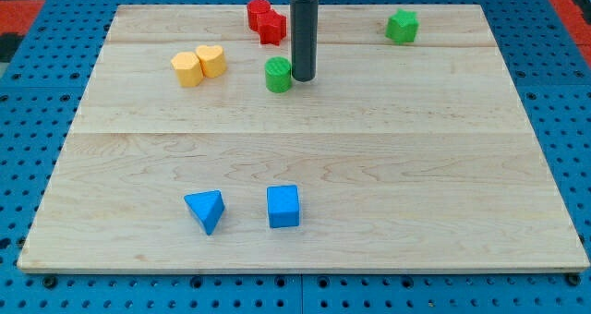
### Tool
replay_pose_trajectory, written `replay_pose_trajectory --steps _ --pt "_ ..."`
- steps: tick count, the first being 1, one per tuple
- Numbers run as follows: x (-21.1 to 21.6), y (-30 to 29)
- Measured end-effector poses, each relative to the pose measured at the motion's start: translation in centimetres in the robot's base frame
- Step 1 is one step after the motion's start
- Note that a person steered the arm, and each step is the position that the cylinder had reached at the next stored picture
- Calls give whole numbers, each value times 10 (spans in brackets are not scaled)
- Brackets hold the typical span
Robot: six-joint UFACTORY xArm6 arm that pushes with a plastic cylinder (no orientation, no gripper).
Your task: Slide green circle down diagonal to yellow blocks
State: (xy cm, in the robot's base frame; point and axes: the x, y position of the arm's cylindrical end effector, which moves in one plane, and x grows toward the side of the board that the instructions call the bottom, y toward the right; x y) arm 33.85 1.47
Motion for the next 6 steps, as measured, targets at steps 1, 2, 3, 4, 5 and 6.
replay_pose_trajectory --steps 1,2,3,4,5,6 --pt "-34 7" --pt "-37 -27" --pt "19 -53" --pt "39 -55" --pt "12 54" --pt "-32 158"
